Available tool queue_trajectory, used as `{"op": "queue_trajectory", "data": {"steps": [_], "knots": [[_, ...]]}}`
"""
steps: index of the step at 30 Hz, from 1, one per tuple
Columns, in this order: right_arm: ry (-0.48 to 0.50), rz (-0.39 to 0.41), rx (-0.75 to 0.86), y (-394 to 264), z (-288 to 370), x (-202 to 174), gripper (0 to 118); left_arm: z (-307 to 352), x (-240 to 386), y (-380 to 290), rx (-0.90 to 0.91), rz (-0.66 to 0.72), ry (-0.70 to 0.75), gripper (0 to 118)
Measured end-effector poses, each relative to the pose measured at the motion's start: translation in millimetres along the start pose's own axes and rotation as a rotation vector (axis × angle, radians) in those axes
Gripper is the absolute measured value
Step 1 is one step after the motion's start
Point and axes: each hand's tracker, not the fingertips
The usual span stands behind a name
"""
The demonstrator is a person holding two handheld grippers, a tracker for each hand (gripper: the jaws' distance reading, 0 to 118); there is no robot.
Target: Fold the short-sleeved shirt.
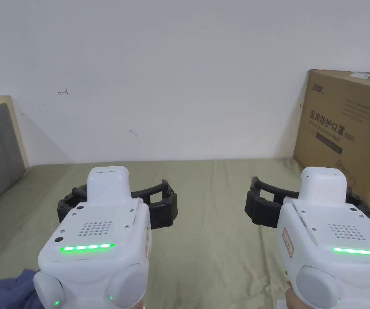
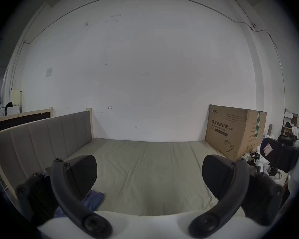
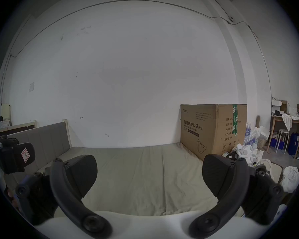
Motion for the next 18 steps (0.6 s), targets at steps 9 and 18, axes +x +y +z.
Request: {"op": "queue_trajectory", "data": {"steps": [9,18], "knots": [[0.007,0.013,-0.003,-0.2,-0.3,-2.3,118,0.3,0.9,0.3,0.007,-0.008,0.006,118],[0.004,0.009,-0.009,0.4,-2.8,-1.4,118,-1.5,0.7,1.6,0.005,-0.008,0.004,118]]}}
